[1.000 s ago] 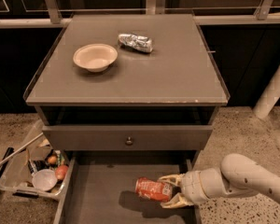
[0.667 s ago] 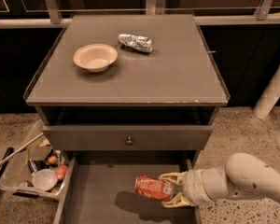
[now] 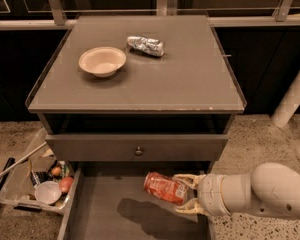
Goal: Pick coke can from middle drawer and place on counter
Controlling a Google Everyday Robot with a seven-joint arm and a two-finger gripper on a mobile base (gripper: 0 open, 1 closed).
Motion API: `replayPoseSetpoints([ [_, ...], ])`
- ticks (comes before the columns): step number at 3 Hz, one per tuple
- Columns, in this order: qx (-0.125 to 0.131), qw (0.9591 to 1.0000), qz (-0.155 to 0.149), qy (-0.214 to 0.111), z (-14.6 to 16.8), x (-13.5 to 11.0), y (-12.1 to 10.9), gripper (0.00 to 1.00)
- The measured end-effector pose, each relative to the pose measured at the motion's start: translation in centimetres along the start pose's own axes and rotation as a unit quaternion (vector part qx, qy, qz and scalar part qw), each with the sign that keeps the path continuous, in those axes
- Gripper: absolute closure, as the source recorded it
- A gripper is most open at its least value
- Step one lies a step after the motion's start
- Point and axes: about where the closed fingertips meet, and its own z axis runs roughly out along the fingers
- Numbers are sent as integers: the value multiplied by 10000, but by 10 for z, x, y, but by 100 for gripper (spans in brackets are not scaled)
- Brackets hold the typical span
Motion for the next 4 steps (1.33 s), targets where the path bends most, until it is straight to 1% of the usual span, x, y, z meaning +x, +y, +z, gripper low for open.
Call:
replayPoseSetpoints([
  [1, 224, 9994, 185, -163, -21, -13, -15, 100],
  [2, 18, 9987, 204, -461, -25, -17, -19, 100],
  [3, 65, 9987, 193, -474, -30, -19, -23, 100],
  [4, 323, 9986, -81, -409, -65, -47, -48, 100],
])
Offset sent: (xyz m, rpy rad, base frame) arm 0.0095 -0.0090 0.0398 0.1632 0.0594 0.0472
